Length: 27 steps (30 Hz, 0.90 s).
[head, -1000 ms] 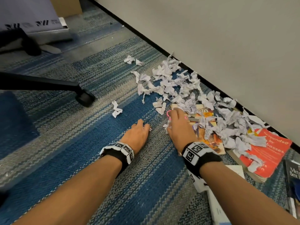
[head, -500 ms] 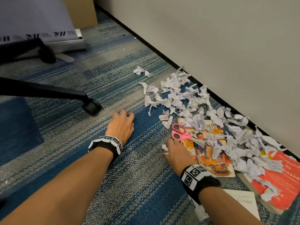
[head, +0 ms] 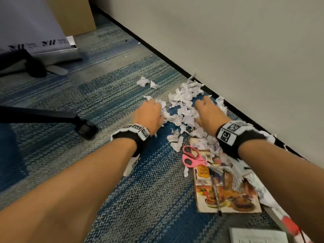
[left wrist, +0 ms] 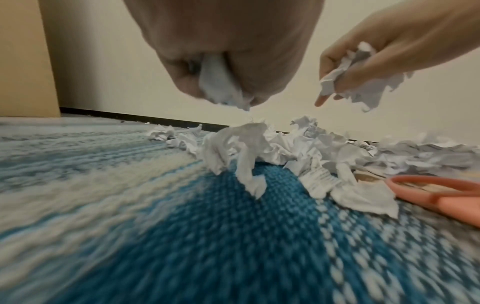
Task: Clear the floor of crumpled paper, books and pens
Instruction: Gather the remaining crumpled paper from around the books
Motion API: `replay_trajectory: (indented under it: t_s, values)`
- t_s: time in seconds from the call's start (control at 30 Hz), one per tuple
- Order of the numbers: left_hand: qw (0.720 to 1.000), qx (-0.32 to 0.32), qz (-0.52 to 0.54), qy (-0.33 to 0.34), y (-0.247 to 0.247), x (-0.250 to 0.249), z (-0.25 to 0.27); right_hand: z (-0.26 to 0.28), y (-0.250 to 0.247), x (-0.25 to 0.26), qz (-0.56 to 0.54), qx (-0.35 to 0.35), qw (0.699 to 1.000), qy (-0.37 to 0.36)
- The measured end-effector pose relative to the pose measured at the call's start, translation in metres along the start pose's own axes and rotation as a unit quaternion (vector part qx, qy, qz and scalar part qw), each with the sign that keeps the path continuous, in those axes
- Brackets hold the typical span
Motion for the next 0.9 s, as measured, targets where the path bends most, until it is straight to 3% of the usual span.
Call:
replay_trajectory:
  t_s: [0.13, 0.23, 0.3, 0.37, 0.47, 0.6, 0.77, 0.9]
  values:
    - [0.996, 0.001, 0.073, 0.055, 0.024, -0.034, -0.025, -0.038, 0.011, -0.039, -0.015, -0.018, 0.996, 0.082]
    - [0.989, 0.115, 0.058, 0.066, 0.056, -0.051, -0.021, -0.042, 0.034, -0.054, -0.041, 0.049, 0.989, 0.131]
    - [0.981, 0.177, 0.000, 0.082, 0.074, -0.054, -0.015, -0.036, 0.055, -0.057, -0.028, 0.109, 0.986, 0.119]
    - [0.981, 0.160, -0.054, 0.098, 0.084, -0.054, -0.013, -0.028, 0.074, -0.059, -0.023, 0.124, 0.984, 0.126]
    - [0.987, 0.105, -0.076, 0.093, 0.084, -0.057, -0.010, -0.025, 0.086, -0.054, -0.007, 0.072, 0.983, 0.169]
    - [0.988, 0.038, -0.094, 0.114, 0.086, -0.065, -0.005, -0.021, 0.096, -0.042, 0.057, 0.044, 0.988, 0.138]
    - [0.983, 0.078, -0.093, 0.140, 0.076, -0.073, -0.003, -0.005, 0.079, -0.045, 0.052, 0.082, 0.991, 0.095]
    - [0.976, 0.093, -0.048, 0.190, 0.044, -0.087, 0.005, 0.023, 0.040, -0.059, -0.103, 0.035, 0.991, 0.081]
Point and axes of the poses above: each hand's wrist, its own z-axis away from the middle knuckle, its own y-axis out of the palm, x = y × z, the point moved 1 cm from there along -z, towards the middle knuckle, and after that the axes turned 11 degrees about -y, right-handed, at the moved point
